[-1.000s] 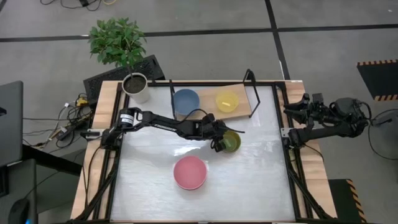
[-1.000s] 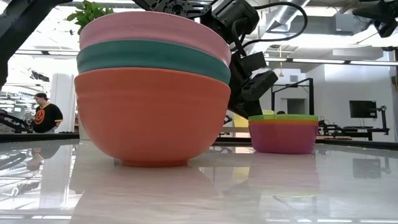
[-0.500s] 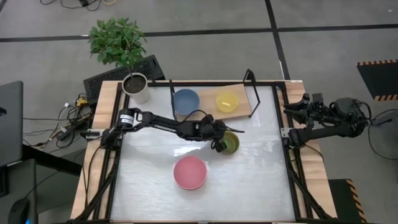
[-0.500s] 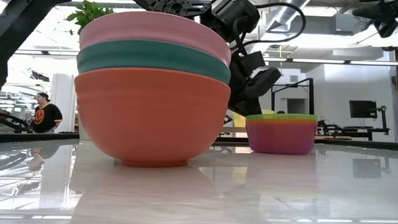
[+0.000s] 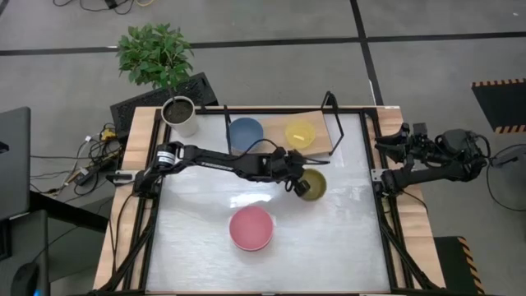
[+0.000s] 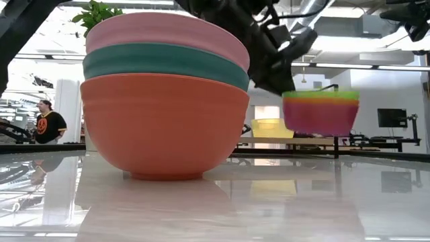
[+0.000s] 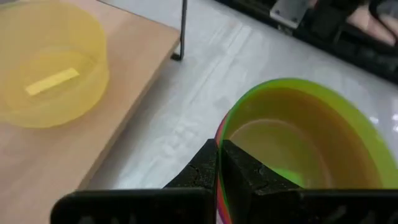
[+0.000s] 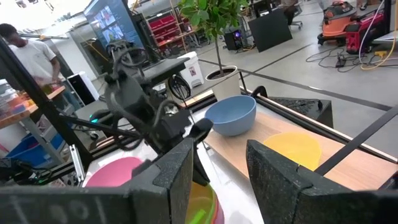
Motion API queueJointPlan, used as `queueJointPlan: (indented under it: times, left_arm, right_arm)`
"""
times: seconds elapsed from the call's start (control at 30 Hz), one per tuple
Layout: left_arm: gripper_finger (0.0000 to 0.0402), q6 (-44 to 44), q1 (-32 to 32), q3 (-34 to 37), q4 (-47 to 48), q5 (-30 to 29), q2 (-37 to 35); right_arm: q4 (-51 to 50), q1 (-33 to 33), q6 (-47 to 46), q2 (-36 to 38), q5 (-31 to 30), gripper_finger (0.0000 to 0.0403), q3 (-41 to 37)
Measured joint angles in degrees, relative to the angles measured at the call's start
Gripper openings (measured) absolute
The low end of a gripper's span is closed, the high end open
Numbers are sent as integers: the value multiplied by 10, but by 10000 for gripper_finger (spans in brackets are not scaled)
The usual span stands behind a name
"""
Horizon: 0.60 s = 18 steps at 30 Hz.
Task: Place and stack bowls onto a shelf
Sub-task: Stack the small green bowl on top of the small yellow bowl on the shelf
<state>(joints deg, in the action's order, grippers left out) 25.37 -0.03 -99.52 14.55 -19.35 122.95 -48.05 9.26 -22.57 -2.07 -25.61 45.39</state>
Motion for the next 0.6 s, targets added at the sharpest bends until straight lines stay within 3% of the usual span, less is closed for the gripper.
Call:
queueJointPlan:
  times: [0.27, 0.6]
  left_arm:
    - [0, 97, 6, -10, 13, 75, -1]
    - [0, 130, 14, -10, -10, 43, -7]
  right_arm:
    - [0, 0, 0, 0, 0, 175, 0]
    - [-1, 0, 0, 0, 0, 175, 0]
